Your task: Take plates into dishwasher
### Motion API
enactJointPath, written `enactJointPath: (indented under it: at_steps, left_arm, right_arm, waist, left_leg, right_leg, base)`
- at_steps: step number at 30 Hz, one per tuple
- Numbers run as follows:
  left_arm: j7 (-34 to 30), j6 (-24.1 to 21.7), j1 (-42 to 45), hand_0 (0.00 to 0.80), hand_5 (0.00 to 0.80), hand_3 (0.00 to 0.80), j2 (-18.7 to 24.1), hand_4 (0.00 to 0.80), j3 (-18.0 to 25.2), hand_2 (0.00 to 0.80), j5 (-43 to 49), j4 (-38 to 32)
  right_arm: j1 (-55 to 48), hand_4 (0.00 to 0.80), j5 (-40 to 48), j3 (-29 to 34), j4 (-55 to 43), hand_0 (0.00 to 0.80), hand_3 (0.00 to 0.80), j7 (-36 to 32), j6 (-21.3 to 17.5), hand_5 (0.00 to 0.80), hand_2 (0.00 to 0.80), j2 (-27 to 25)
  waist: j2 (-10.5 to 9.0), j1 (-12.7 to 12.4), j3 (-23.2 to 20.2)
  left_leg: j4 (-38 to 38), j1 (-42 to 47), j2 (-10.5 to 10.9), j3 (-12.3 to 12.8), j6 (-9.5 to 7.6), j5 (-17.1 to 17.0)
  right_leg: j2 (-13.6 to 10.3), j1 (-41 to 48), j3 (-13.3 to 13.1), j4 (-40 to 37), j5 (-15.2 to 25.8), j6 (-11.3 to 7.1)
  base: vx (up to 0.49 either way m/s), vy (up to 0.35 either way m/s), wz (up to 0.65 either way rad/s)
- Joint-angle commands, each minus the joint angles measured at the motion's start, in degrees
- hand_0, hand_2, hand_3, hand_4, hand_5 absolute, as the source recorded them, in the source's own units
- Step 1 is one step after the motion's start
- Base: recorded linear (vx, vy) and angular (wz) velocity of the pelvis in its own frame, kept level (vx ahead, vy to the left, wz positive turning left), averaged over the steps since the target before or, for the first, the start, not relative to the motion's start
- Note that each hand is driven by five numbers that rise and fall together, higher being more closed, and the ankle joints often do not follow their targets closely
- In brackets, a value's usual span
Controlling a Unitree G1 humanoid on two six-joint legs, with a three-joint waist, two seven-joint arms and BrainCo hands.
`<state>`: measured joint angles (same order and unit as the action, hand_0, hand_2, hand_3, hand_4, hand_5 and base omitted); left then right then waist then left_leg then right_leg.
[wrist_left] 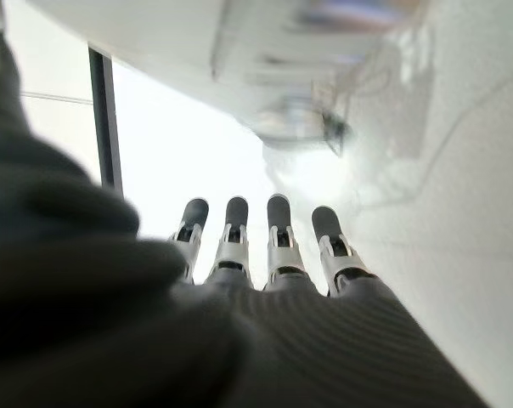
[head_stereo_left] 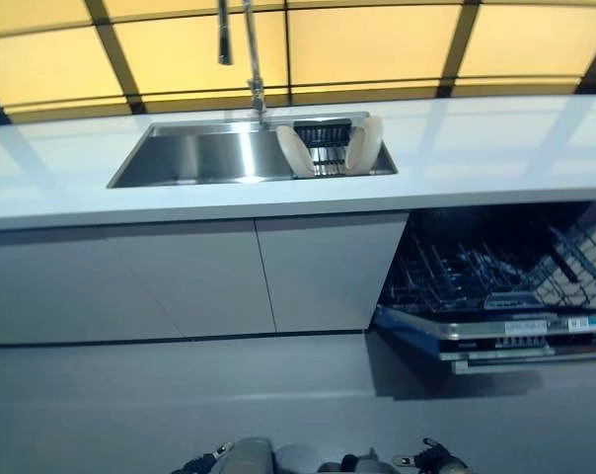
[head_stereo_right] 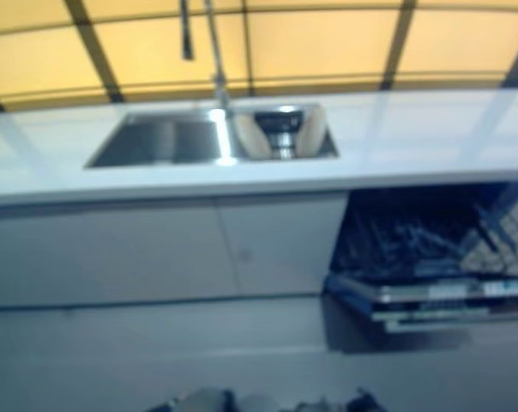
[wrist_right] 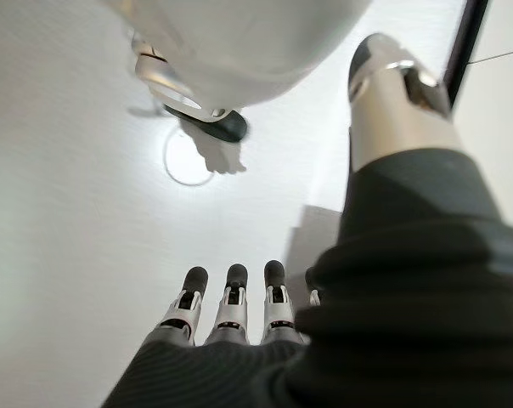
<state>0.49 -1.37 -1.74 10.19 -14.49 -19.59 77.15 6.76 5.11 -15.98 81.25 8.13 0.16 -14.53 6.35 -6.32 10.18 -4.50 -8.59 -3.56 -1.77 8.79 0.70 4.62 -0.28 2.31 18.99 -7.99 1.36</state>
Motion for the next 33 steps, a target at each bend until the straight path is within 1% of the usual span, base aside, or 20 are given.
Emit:
enactJointPath:
  at_steps: [1,2,3,5,6,8,11,14,16,19,20,21,22,24,25,27,29,30,31,33]
  left_arm:
    - [0.63,-1.37,0.38,0.000,0.000,0.000,-1.91,0.000,1.03,0.000,-3.26,-0.38]
    - [0.68,-1.37,0.39,0.000,0.000,0.000,-1.95,0.000,1.11,0.000,-3.30,-0.37]
    - [1.20,-1.65,0.43,0.000,0.000,0.000,-2.13,0.000,2.14,0.000,-3.35,-0.03]
    - [1.41,-0.92,0.62,0.000,0.000,0.000,-1.99,0.000,3.06,0.000,-3.18,-0.22]
    - [2.14,-0.41,0.60,0.000,0.000,0.000,-1.88,0.000,3.41,0.000,-1.54,-0.32]
    - [2.46,-1.22,-0.19,0.000,0.000,0.000,-1.14,0.000,2.77,0.000,-0.42,-0.27]
    - [1.71,0.12,-1.71,0.000,0.000,0.000,-0.52,0.000,1.55,0.000,0.61,-0.34]
    - [0.83,0.28,-2.17,0.000,0.000,0.000,0.58,0.000,0.21,0.000,2.68,0.15]
    - [0.65,1.03,-2.91,0.000,0.000,0.000,1.06,0.000,-0.43,0.000,3.36,0.33]
    - [-1.19,1.20,-4.59,0.000,0.000,0.000,1.50,0.000,-1.17,0.000,3.63,0.51]
    - [-1.36,0.90,-5.03,0.000,0.000,0.000,1.33,0.000,-1.77,0.000,3.99,0.70]
    - [-1.38,0.88,-5.07,0.000,0.000,0.000,1.31,0.000,-1.84,0.000,4.00,0.73]
    - [-1.52,0.43,-5.40,0.000,0.000,0.000,1.11,0.000,-1.98,0.000,4.40,1.20]
    - [-1.72,-0.01,-5.75,0.000,0.000,0.000,1.18,0.000,-1.83,0.000,4.59,1.63]
    - [-1.53,-0.13,-5.92,0.000,0.000,0.000,1.23,0.000,-1.79,0.000,4.53,1.42]
    - [-0.88,0.08,-5.48,0.000,0.000,0.000,1.12,0.000,-2.07,0.000,4.61,0.77]
    - [-0.02,-0.11,-5.05,0.000,0.000,0.000,0.62,0.000,-2.00,0.000,4.99,0.37]
    - [-1.29,-0.58,-5.14,0.000,0.000,0.000,0.19,0.000,-1.97,0.000,5.77,0.54]
    - [-1.70,-0.64,-5.26,0.000,0.000,0.000,-0.21,0.000,-2.07,0.000,7.84,0.79]
    - [0.24,-0.58,-4.92,0.000,0.000,0.000,-0.47,0.000,-3.06,0.000,7.81,1.14]
  right_arm:
    - [-1.71,0.000,-1.60,-1.15,-2.37,0.000,0.000,-1.27,-0.82,0.000,0.000,1.81]
    - [-1.72,0.000,-1.66,-1.11,-2.35,0.000,0.000,-1.32,-0.80,0.000,0.000,1.82]
    - [-2.21,0.000,-2.18,-0.46,-2.04,0.000,0.000,-1.08,-1.22,0.000,0.000,2.14]
    - [-2.26,0.000,-2.36,-0.23,-1.78,0.000,0.000,-0.81,-1.16,0.000,0.000,2.54]
    - [-2.47,0.000,-2.21,0.48,-1.96,0.000,0.000,-0.35,-0.83,0.000,0.000,3.01]
    - [-2.65,0.000,-1.71,0.99,-2.39,0.000,0.000,-0.55,-1.31,0.000,0.000,3.19]
    - [-2.53,0.000,-2.40,1.20,-2.27,0.000,0.000,-0.12,-1.01,0.000,0.000,3.44]
    - [-1.80,0.000,-1.91,1.79,-1.95,0.000,0.000,0.70,-0.79,0.000,0.000,3.65]
    - [-1.57,0.000,-1.78,1.64,-2.14,0.000,0.000,0.37,-0.67,0.000,0.000,3.40]
    - [-1.26,0.000,0.73,1.31,-2.87,0.000,0.000,0.12,-0.72,0.000,0.000,2.41]
    - [-1.27,0.000,1.38,1.35,-2.97,0.000,0.000,0.10,-1.26,0.000,0.000,2.15]
    - [-1.28,0.000,1.44,1.35,-2.97,0.000,0.000,0.11,-1.35,0.000,0.000,2.12]
    - [-1.62,0.000,1.15,1.47,-3.01,0.000,0.000,0.31,-2.40,0.000,0.000,2.00]
    - [-1.55,0.000,0.54,1.96,-3.13,0.000,0.000,0.75,-3.50,0.000,0.000,1.86]
    - [-0.83,0.000,0.28,1.81,-3.87,0.000,0.000,1.24,-3.16,0.000,0.000,1.78]
    - [-0.42,0.000,0.04,1.31,-5.35,0.000,0.000,2.07,-1.24,0.000,0.000,2.09]
    - [-0.55,0.000,-1.21,0.96,-5.83,0.000,0.000,2.54,-0.03,0.000,0.000,2.22]
    - [-0.39,0.000,-1.21,0.40,-5.65,0.000,0.000,3.08,-1.01,0.000,0.000,2.06]
    - [-0.22,0.000,-3.08,0.21,-6.07,0.000,0.000,2.59,-1.66,0.000,0.000,1.80]
    - [0.44,0.000,-6.19,-2.04,-7.28,0.000,0.000,-2.79,-3.18,0.000,0.000,1.26]
  waist:
    - [-4.94,-1.49,1.74]
    - [-4.96,-1.52,1.72]
    - [-4.84,-1.36,0.81]
    - [-5.56,-1.46,-0.38]
    - [-6.29,-1.31,-1.61]
    - [-7.36,-0.73,-2.91]
    - [-7.92,-0.59,-4.86]
    - [-8.06,-0.13,-6.67]
    - [-7.20,2.10,-6.50]
    - [-5.45,5.00,-5.24]
    - [-5.48,5.93,-4.76]
    - [-5.48,6.12,-4.60]
    - [-6.99,7.96,-4.29]
    - [-6.72,10.15,-3.31]
    - [-7.08,10.65,-2.56]
    - [-8.61,10.38,-2.50]
    - [-9.24,10.38,-2.68]
    - [-9.53,9.99,-2.79]
    - [-9.73,9.61,-2.87]
    - [-10.10,8.93,-3.40]
  left_leg:
    - [7.55,-8.98,6.54,2.41,-5.92,-17.50]
    - [7.50,-8.93,6.47,2.65,-5.93,-17.48]
    - [5.50,-8.49,4.99,5.20,-6.15,-17.29]
    - [4.75,-6.71,5.34,5.25,-7.40,-14.24]
    - [3.10,-5.78,5.53,6.15,-8.16,-12.72]
    - [-0.06,-4.99,6.11,6.77,-9.52,-9.72]
    - [-0.07,-3.59,7.59,5.44,-11.63,-8.24]
    - [1.18,-1.45,9.68,3.59,-13.63,-7.17]
    - [2.30,1.82,9.84,1.39,-13.72,-6.51]
    - [3.63,7.06,9.23,-1.51,-12.97,-5.55]
    - [4.10,8.71,9.54,-3.03,-13.02,-4.48]
    - [4.17,9.03,9.58,-3.30,-13.02,-4.33]
    - [4.34,11.16,11.55,-5.88,-13.15,-2.03]
    - [2.85,13.87,11.19,-9.04,-13.14,1.24]
    - [0.75,15.15,10.74,-9.46,-13.36,4.11]
    - [-3.16,14.42,10.88,-7.72,-13.70,6.89]
    - [-4.57,14.63,10.26,-7.09,-13.51,7.64]
    - [-3.57,15.96,9.16,-6.58,-13.20,7.93]
    - [-2.86,16.39,9.01,-6.66,-13.19,7.84]
    - [-0.59,16.98,9.29,-7.57,-13.00,6.75]
  right_leg:
    - [0.43,16.55,-6.67,-15.48,1.37,1.42]
    - [0.40,16.67,-6.72,-15.39,1.19,1.42]
    - [-0.23,17.95,-6.30,-14.08,-1.00,1.15]
    - [-1.90,19.06,-6.00,-13.57,-1.37,0.15]
    - [-3.54,20.07,-5.31,-13.61,-0.38,-1.15]
    - [-5.23,19.48,-4.25,-12.79,1.36,-2.44]
    - [-6.43,18.94,-2.97,-9.60,3.55,-3.29]
    - [-6.96,14.30,-3.19,1.06,10.25,-5.83]
    - [-6.40,6.67,-3.36,3.69,11.95,-5.77]
    - [-6.99,-1.08,-1.64,-3.24,10.36,-4.20]
    - [-7.35,-3.48,-2.17,-7.70,11.53,-4.18]
    - [-7.40,-3.54,-2.15,-8.22,11.66,-4.18]
    - [-8.80,-9.08,-5.15,-16.39,19.52,-6.64]
    - [-8.61,-12.86,-6.74,-22.75,22.92,-7.67]
    - [-8.64,-13.94,-6.43,-21.65,22.74,-7.36]
    - [-8.94,-12.00,-6.12,-18.69,21.12,-6.63]
    - [-8.97,-11.18,-6.58,-16.36,21.42,-6.36]
    - [-9.57,-10.24,-4.90,-15.92,21.14,-6.26]
    - [-9.73,-9.11,-4.51,-16.60,20.86,-6.11]
    - [-9.63,-7.36,-4.28,-18.44,20.85,-6.11]
  base:
    - [0.304,0.041,-1.01]
    - [0.423,0.107,-0.47]
    - [0.402,0.121,-0.07]
    - [0.453,0.155,-0.25]
    - [0.378,0.143,-0.25]
    - [0.337,0.133,-0.17]
    - [0.329,0.162,0.03]
    - [0.279,0.150,0.07]
    - [0.325,0.126,0.11]
    - [0.321,-0.007,0.62]
    - [0.217,-0.083,0.82]
    - [0.334,-0.166,0.75]
    - [0.360,-0.176,0.70]
    - [0.417,-0.200,0.73]
    - [0.284,-0.158,0.72]
    - [0.168,-0.120,0.50]
    - [0.146,-0.099,0.51]
    - [0.225,-0.111,0.67]
    - [0.242,-0.084,0.59]
    - [0.177,-0.040,0.46]
